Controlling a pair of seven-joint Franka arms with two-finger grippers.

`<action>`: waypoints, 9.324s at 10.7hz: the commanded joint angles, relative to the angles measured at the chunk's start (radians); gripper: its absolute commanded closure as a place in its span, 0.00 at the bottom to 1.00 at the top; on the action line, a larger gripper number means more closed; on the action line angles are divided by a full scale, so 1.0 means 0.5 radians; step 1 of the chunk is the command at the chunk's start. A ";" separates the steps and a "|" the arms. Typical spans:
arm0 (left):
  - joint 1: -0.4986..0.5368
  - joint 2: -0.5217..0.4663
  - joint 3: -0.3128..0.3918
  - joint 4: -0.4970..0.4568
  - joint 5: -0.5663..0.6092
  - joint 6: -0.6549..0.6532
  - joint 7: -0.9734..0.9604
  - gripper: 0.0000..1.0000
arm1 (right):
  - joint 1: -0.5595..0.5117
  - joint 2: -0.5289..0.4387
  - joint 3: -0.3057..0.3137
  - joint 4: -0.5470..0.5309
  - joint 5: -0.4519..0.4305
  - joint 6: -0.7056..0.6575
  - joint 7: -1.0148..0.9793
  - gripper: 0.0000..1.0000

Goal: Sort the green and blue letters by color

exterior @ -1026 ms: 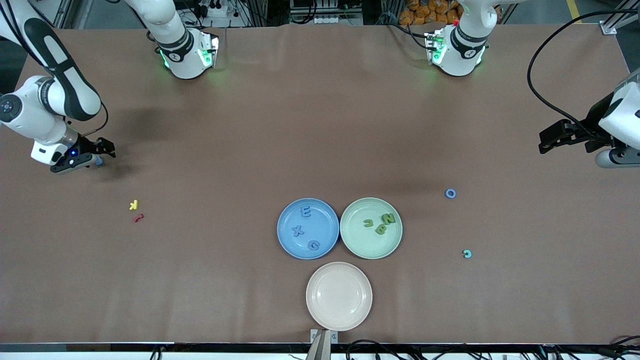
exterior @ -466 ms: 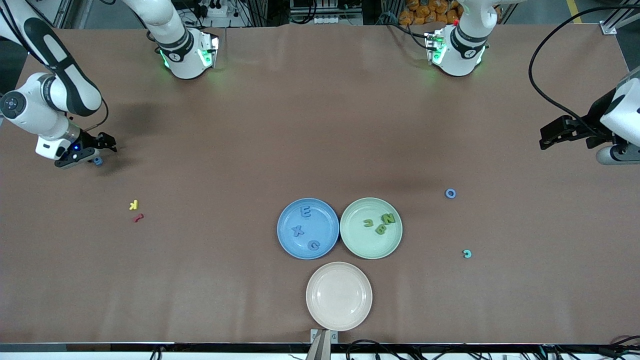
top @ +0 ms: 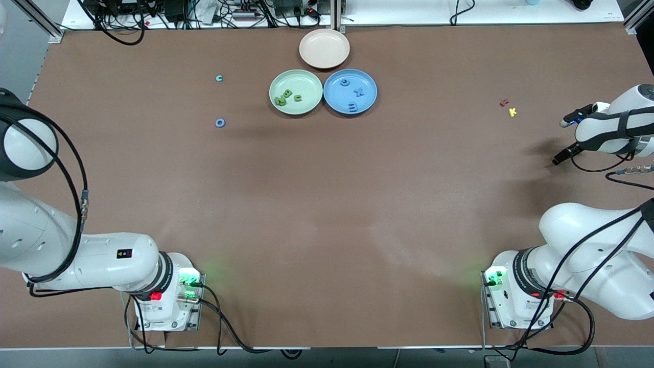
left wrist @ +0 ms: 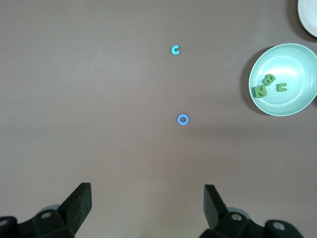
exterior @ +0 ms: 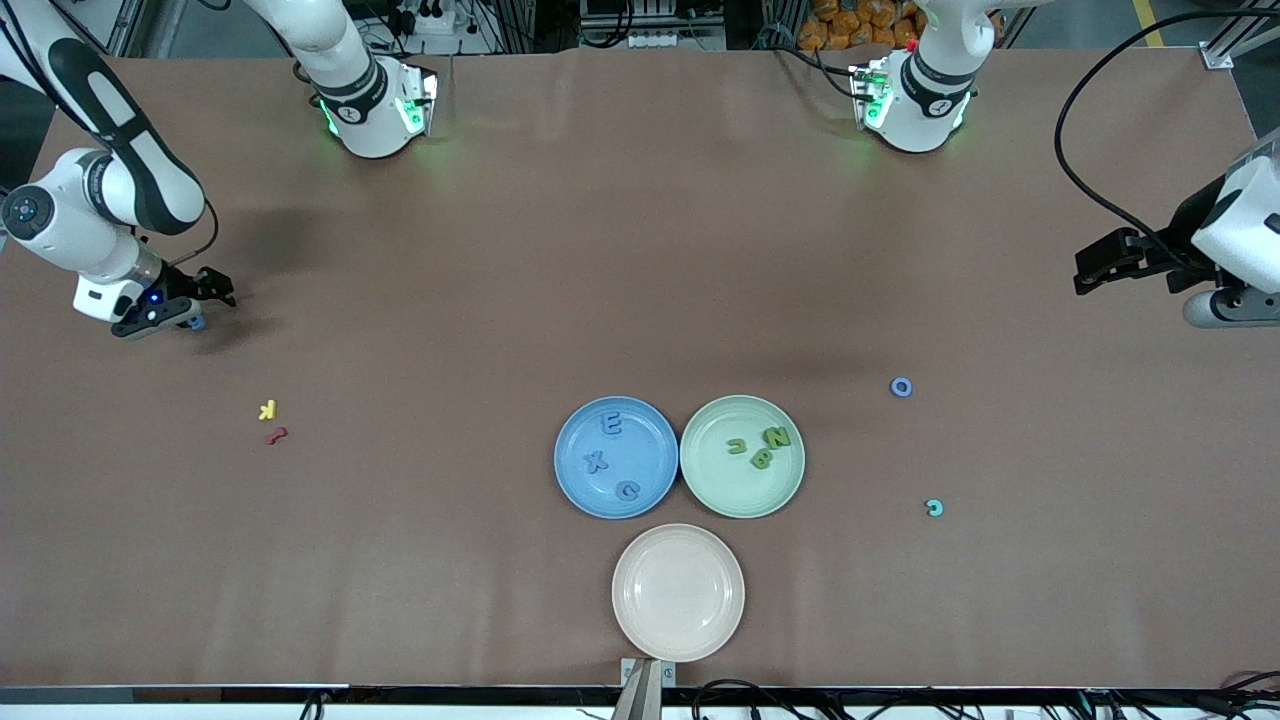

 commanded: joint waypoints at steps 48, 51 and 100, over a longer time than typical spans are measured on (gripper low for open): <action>0.015 0.048 -0.067 0.009 -0.033 0.041 0.029 0.00 | 2.261 0.919 0.117 2.049 0.399 -0.893 3.227 0.00; 0.015 0.051 -0.067 0.012 -0.036 0.041 0.029 0.00 | 2.264 0.567 -0.109 1.676 0.411 -1.019 2.646 0.00; 0.018 0.060 -0.061 0.012 -0.024 0.053 0.029 0.00 | 2.190 -0.625 -0.601 1.484 1.037 -1.968 1.536 0.00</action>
